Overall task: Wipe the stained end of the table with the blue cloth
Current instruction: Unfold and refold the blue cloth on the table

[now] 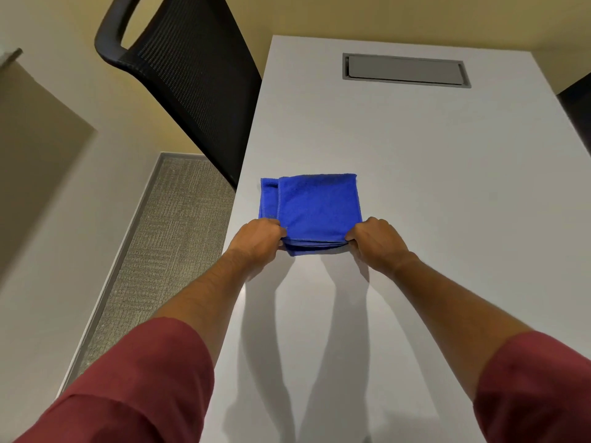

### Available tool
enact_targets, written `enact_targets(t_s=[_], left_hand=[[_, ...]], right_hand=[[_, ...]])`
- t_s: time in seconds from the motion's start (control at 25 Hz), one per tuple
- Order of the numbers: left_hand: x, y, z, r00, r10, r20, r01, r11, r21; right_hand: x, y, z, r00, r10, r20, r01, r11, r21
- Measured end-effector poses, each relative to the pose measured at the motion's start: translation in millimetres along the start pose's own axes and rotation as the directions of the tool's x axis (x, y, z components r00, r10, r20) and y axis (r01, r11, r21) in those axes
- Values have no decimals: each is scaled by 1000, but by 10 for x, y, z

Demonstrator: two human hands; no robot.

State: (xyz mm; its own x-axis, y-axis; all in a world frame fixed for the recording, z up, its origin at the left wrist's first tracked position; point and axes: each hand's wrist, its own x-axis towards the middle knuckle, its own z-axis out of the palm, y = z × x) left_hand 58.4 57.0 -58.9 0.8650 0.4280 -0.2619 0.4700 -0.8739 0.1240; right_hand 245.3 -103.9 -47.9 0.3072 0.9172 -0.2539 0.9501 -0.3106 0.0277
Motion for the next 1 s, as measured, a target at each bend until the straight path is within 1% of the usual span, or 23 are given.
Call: enact_targets(t_s=[0.12,0.28,0.36,0.48,0.56,0.68,0.76,0.84,1.0], left_hand=[[-17,12,-255,999,-40,19,41,999,-17],[-125,110,-465,996,-88,1,88,996,-3],[-189,166,-381,995,-103,5,103,995,-11],[-245,233,-87,990,-137,39,138,989,-43],[-240,287,88,986,-163,31,164,984,-63],[-218,397,292,989,-143,-29,138,982,-127],[-173,453,345,991,-117,-65,105,980,-170],[-112,484,364,989,-125,-77,108,975,-193],[-25,548,413,979,-150,-135,126,977,-173]], right_hand=[[-17,48,-264,999,-1,-35,2,1000,16],[-91,56,-518,998,3,-60,-2,1000,28],[-156,14,-446,998,9,-58,-8,1000,10],[-223,-1,-165,999,15,-50,-15,1000,1],[-244,-10,-8,999,23,-31,-23,1000,-17],[-269,-11,156,1000,29,-10,-29,999,-27],[-258,5,188,999,30,-19,-30,999,-18],[-225,25,186,999,29,-40,-29,1000,3],[-188,49,176,997,47,-63,-43,996,77]])
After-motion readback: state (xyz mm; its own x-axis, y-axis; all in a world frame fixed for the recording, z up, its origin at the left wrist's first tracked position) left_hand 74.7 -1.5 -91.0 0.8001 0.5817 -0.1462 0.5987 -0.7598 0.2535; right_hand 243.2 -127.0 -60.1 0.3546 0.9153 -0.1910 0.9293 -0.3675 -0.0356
